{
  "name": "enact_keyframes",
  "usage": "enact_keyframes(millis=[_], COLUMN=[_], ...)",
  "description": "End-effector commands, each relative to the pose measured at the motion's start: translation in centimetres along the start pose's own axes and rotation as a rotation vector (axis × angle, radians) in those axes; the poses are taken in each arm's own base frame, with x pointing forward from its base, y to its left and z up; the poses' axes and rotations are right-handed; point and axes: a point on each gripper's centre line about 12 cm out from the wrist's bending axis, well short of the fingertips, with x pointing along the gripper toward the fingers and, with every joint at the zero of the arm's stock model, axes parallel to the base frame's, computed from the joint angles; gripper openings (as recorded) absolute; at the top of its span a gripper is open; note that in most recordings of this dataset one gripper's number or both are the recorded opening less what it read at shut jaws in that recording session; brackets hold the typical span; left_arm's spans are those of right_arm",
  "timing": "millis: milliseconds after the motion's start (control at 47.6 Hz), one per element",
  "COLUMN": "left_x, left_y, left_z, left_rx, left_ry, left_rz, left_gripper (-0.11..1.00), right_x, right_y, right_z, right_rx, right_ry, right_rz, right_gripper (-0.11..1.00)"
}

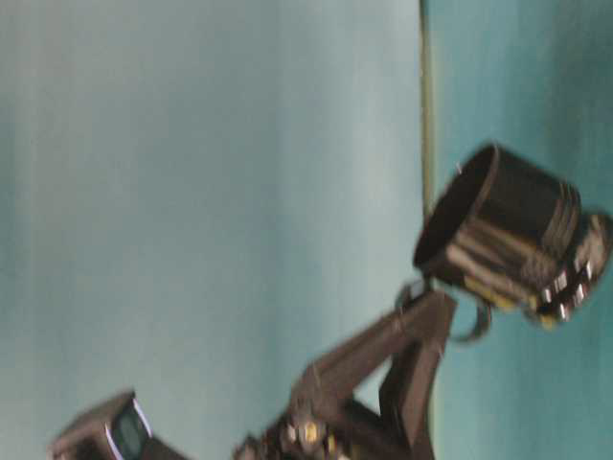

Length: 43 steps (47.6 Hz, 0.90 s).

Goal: Put the paper cup into the moved cup holder.
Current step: 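Drag the black cup holder rightward toward the table center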

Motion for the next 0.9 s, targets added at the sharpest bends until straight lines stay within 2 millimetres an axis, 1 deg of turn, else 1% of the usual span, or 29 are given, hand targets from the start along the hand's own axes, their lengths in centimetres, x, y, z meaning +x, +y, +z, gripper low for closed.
enact_keyframes(millis=[0, 231, 399, 504, 651, 776, 881], left_x=[1.2, 3.5, 4.2, 4.5, 5.0, 5.4, 5.3], left_y=[0.5, 1.0, 1.5, 1.6, 1.6, 1.3, 0.7], left_z=[1.0, 1.0, 0.9, 0.2, -1.4, -2.5, -3.1], left_rx=[0.000, 0.000, -0.005, -0.008, -0.023, -0.027, -0.034], left_ry=[-0.026, -0.013, -0.016, -0.001, 0.042, 0.071, 0.088], left_rz=[0.012, 0.021, 0.033, 0.035, 0.034, 0.027, 0.016], left_gripper=[0.20, 0.20, 0.20, 0.20, 0.20, 0.20, 0.20], right_x=[0.0, 0.0, 0.0, 0.0, 0.0, 0.0, 0.0], right_y=[0.2, 0.1, 0.2, 0.2, 0.2, 0.1, 0.1], right_z=[0.9, 0.9, 0.9, 0.9, 0.8, 0.9, 0.8], right_rx=[0.012, 0.012, 0.010, 0.010, 0.010, 0.011, 0.011], right_ry=[-0.018, -0.017, -0.018, -0.018, -0.015, -0.017, -0.015], right_rz=[0.004, 0.003, 0.004, 0.004, 0.004, 0.003, 0.003], right_gripper=[-0.06, -0.06, -0.06, -0.06, -0.06, -0.06, -0.06])
